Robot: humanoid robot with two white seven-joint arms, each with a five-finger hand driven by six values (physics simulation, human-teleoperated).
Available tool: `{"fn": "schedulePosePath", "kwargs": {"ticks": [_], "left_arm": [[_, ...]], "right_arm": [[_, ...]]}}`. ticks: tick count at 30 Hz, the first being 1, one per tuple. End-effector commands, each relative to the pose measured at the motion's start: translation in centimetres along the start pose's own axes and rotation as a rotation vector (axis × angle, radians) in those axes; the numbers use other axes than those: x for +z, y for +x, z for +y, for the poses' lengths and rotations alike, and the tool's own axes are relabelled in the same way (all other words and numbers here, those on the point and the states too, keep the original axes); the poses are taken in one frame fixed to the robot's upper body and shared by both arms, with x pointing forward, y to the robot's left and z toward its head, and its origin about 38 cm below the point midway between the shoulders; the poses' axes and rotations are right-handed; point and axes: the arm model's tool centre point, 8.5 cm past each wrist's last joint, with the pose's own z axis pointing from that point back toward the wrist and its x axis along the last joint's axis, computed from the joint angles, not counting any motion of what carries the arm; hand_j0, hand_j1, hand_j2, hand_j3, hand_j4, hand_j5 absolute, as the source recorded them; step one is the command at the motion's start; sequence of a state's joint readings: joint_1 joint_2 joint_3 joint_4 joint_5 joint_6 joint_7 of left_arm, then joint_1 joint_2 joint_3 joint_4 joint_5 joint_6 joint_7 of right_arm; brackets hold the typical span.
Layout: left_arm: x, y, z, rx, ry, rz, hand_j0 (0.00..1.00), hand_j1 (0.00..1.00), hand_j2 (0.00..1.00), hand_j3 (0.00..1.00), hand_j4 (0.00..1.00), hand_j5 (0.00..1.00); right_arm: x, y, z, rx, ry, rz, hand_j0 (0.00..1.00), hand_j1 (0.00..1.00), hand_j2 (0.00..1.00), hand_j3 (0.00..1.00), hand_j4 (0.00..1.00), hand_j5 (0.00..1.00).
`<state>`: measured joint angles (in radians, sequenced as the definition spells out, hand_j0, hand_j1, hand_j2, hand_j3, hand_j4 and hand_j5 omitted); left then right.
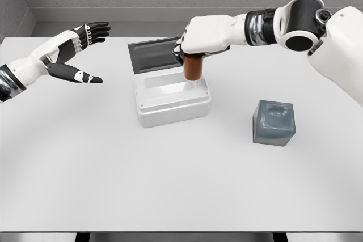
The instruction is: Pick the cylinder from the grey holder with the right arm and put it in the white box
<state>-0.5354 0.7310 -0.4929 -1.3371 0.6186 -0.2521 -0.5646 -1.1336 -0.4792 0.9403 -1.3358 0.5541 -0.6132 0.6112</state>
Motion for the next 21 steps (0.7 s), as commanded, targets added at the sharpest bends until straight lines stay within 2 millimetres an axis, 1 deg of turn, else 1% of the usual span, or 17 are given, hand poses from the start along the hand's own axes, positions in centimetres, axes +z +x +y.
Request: {"fn": "schedulePosePath", "kwargs": {"ticks": [1, 2, 3, 12, 14, 15, 16, 18, 19, 20, 21], "left_arm": [[0.0, 0.0, 0.0, 0.005, 0.002, -0.003, 1.00, 1.00, 1.00, 1.00, 1.00, 1.00], [0.0, 0.0, 0.0, 0.005, 0.002, -0.003, 1.00, 1.00, 1.00, 1.00, 1.00, 1.00], [0.0, 0.0, 0.0, 0.005, 0.002, -0.003, 1.00, 1.00, 1.00, 1.00, 1.00, 1.00], [0.0, 0.0, 0.1, 0.005, 0.004, -0.001, 1.00, 1.00, 1.00, 1.00, 1.00, 1.00], [-0.2, 0.1, 0.2, 0.003, 0.000, -0.002, 1.00, 1.00, 1.00, 1.00, 1.00, 1.00], [-0.7, 0.2, -0.1, 0.007, -0.005, -0.012, 1.00, 1.00, 1.00, 1.00, 1.00, 1.00], [-0.9, 0.3, -0.2, 0.010, -0.008, -0.017, 1.00, 1.00, 1.00, 1.00, 1.00, 1.00], [-1.4, 0.3, -0.6, 0.018, -0.012, -0.027, 1.00, 1.00, 1.00, 1.00, 1.00, 1.00], [-1.5, 0.3, -0.6, 0.019, -0.013, -0.030, 1.00, 1.00, 1.00, 1.00, 1.00, 1.00], [-2.1, 0.3, -1.2, 0.032, -0.017, -0.045, 1.00, 1.00, 1.00, 1.00, 1.00, 1.00], [-2.4, 0.3, -1.3, 0.035, -0.019, -0.051, 1.00, 1.00, 1.00, 1.00, 1.00, 1.00]], "right_arm": [[-0.2, -0.2, 0.2, -0.015, 0.000, 0.004, 0.56, 0.56, 0.56, 0.56, 0.56, 0.56], [-0.5, -0.2, 0.2, -0.018, 0.001, 0.002, 0.68, 0.68, 0.68, 0.68, 0.68, 0.68], [-0.5, -0.3, 0.2, -0.020, 0.001, 0.003, 0.77, 0.77, 0.77, 0.77, 0.77, 0.77], [-0.3, -0.2, 0.1, -0.016, -0.003, 0.002, 0.77, 0.77, 0.77, 0.77, 0.77, 0.77], [-0.1, 0.1, -0.1, -0.005, -0.009, -0.003, 0.77, 0.77, 0.77, 0.77, 0.77, 0.77], [0.2, 0.4, -0.1, 0.003, -0.010, -0.006, 0.77, 0.77, 0.77, 0.77, 0.77, 0.77], [0.6, 0.6, -0.2, 0.016, -0.014, -0.006, 0.77, 0.77, 0.77, 0.77, 0.77, 0.77], [2.3, 0.7, 0.0, 0.035, -0.009, 0.005, 0.77, 0.77, 0.77, 0.77, 0.77, 0.77], [4.0, 0.8, 0.5, 0.050, 0.004, 0.018, 0.78, 0.78, 0.78, 0.78, 0.78, 0.78], [5.4, 1.1, 1.2, 0.061, 0.021, 0.026, 0.83, 0.83, 0.83, 0.83, 0.83, 0.83], [6.7, 1.4, 1.8, 0.070, 0.036, 0.035, 0.85, 0.85, 0.85, 0.85, 0.85, 0.85]]}}
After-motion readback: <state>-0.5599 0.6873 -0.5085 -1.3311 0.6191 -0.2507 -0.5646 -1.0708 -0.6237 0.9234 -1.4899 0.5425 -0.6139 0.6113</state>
